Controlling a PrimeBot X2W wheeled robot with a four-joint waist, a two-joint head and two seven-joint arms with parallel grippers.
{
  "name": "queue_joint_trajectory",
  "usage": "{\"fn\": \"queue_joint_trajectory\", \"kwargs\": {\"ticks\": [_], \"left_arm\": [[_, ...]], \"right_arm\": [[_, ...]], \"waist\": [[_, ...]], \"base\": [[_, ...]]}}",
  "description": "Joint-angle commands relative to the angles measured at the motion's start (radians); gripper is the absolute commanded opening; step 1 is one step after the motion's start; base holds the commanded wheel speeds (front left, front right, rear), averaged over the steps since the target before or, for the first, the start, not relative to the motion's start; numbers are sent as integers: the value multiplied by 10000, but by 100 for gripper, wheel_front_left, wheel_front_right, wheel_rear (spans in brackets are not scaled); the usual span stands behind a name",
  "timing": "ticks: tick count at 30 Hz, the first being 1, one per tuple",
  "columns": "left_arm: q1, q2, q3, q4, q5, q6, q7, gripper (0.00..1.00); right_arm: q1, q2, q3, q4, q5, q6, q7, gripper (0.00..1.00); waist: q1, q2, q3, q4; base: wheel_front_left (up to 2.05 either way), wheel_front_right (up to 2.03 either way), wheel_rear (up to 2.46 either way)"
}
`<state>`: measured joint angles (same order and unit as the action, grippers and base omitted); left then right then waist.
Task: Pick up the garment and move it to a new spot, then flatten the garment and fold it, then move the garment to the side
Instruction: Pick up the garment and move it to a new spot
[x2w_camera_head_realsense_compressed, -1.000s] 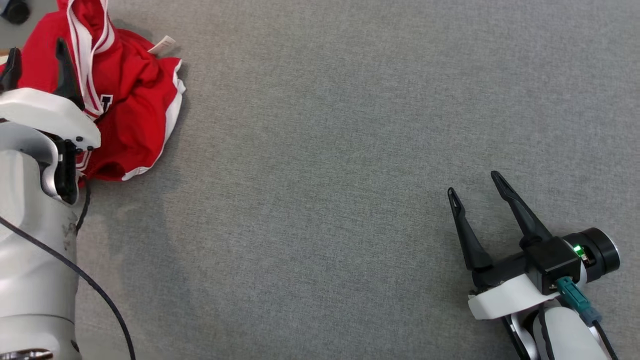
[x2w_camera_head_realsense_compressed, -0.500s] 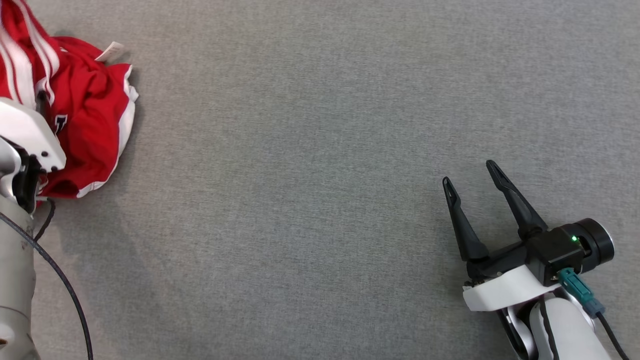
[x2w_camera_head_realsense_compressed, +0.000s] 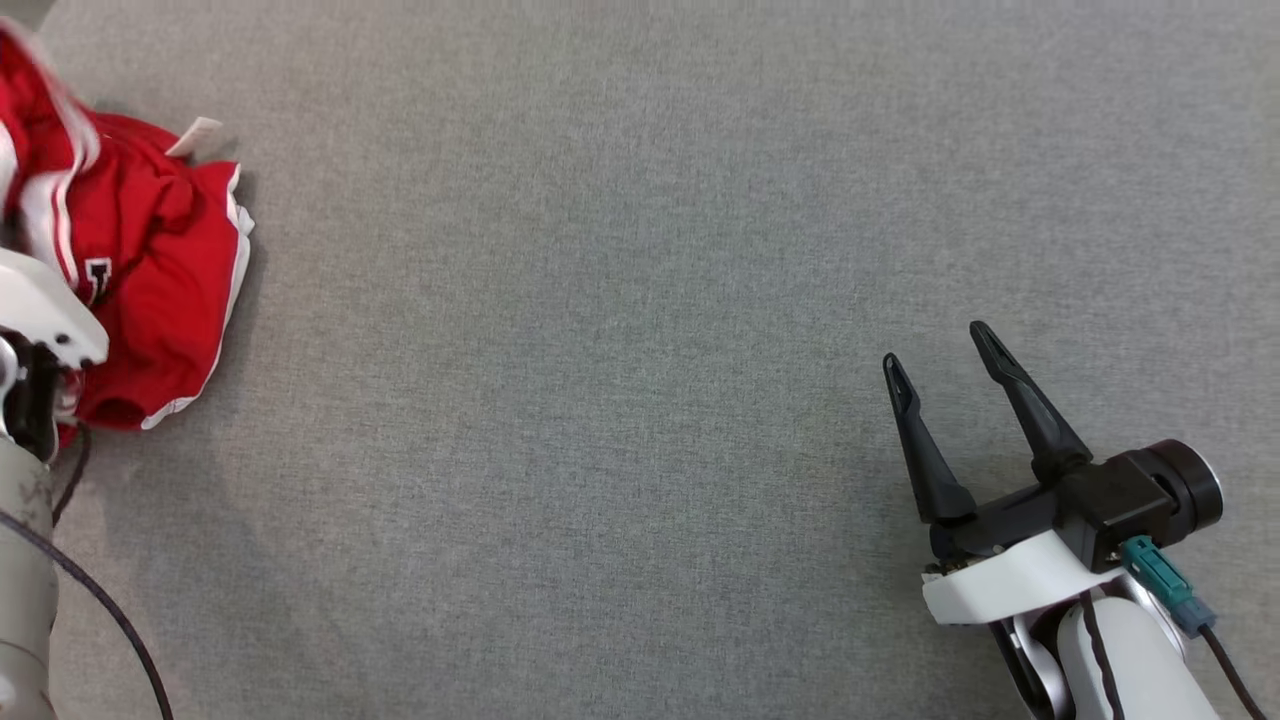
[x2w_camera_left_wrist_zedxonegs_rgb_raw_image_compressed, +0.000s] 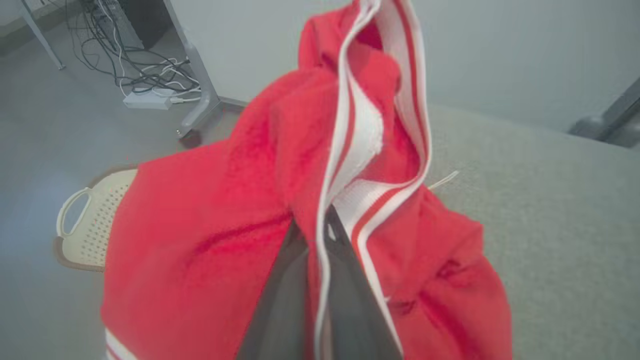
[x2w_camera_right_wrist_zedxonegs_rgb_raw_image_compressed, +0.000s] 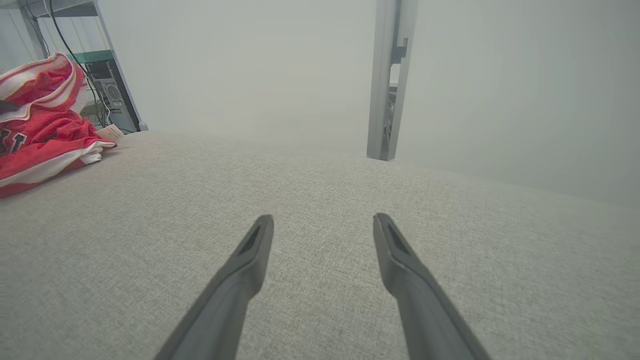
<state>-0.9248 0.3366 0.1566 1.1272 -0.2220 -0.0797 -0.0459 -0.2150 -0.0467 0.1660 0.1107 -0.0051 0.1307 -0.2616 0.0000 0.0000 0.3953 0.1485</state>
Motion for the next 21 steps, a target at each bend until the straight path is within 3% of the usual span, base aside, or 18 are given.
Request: {"fn": "queue_joint_trajectory", "kwargs": {"ticks": [1, 5, 11, 21], "left_arm": [[156, 41, 73, -153, -79, -68, -333, 0], [319, -74, 267, -677, -446, -222, -1333, 0], [661, -257, -57, -2056, -799, -483, -1764, 0], [1642, -75, -1054, -5531, -1880, -517, -935, 0]], "right_arm": [[62, -72, -30, -65, 92, 1, -48, 100], [207, -68, 12, -48, 270, 1, -47, 100], [510, -68, 128, 66, 577, 1, -48, 100], [979, -68, 336, 130, 1032, 1, -47, 100]], "waist": [[0, 0, -217, -65], [0, 0, -763, -151], [0, 0, -1758, -327], [0, 0, -3022, -1231]], "base": [[0, 0, 0], [0, 0, 0], [0, 0, 0], [0, 0, 0]]}}
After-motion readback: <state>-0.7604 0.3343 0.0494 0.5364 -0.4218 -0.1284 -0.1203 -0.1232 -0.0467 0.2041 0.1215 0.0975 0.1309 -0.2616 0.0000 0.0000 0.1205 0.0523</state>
